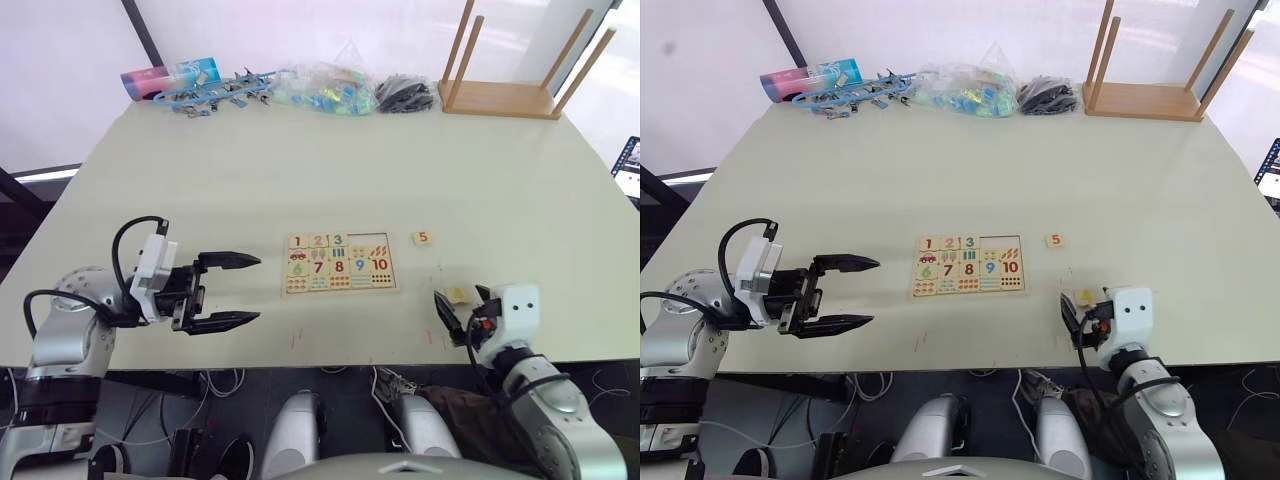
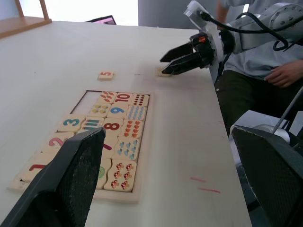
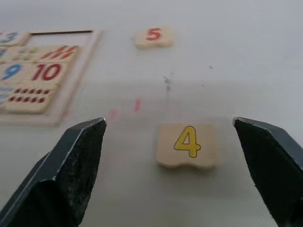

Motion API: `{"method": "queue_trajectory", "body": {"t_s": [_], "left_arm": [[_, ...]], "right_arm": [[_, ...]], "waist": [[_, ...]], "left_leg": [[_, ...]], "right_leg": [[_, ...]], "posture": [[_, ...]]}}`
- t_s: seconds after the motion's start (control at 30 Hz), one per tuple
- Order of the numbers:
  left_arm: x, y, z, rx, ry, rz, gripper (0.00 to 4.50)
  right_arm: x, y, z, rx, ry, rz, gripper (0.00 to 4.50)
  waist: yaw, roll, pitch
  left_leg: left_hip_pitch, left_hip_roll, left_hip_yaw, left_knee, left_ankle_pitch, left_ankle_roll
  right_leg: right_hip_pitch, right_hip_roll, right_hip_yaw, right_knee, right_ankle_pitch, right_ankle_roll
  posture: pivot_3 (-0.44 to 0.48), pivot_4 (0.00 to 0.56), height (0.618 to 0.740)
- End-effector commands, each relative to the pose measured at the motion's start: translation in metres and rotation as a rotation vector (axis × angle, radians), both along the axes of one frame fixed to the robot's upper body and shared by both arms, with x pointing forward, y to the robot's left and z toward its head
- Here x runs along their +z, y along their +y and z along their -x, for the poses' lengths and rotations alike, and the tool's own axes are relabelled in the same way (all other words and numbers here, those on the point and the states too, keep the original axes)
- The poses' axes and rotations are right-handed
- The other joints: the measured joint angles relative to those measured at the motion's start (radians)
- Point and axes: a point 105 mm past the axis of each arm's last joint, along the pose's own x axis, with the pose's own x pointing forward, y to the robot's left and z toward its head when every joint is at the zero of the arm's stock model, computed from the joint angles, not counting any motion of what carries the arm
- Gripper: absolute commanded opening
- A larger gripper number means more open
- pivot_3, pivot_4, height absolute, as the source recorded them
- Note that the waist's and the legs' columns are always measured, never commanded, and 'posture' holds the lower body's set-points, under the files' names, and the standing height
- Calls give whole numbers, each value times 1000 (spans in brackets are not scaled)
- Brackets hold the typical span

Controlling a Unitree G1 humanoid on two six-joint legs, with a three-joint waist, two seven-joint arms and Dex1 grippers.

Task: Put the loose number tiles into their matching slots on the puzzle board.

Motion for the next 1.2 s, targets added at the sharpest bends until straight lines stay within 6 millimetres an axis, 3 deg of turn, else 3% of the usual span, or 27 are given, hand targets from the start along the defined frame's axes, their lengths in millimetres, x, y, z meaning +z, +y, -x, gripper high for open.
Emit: {"method": "queue_trajectory", "body": {"t_s": [0.03,0.27,0.63,0.93,1.2], "left_arm": [[11,2,5,-25,-45,-3,4500],[10,2,7,-8,-48,8,4500],[11,3,16,27,-54,18,4500],[11,5,22,43,-57,18,4500],[10,8,27,24,-61,7,4500]], "right_arm": [[23,-10,1,150,-101,30,4457],[28,-33,-5,509,-85,110,4457],[23,-47,-25,954,19,308,4457],[8,-56,-49,1145,66,507,4457],[4,-52,-61,1200,70,547,4457]], "waist": [[0,0,0],[1,-1,1],[4,-1,2],[1,0,4],[3,0,5]], "left_leg": [[0,0,0,0,0,0],[2,0,0,0,1,1],[3,-1,1,0,2,3],[3,-3,2,2,2,3],[3,-3,2,2,2,3]], "right_leg": [[0,0,0,0,0,0],[1,1,0,0,0,0],[2,1,1,0,1,-1],[3,1,1,1,1,-1],[3,1,1,1,2,-3]], "posture": [[0,150,740],[0,150,740],[0,150,740],[0,150,740],[0,150,740]]}}
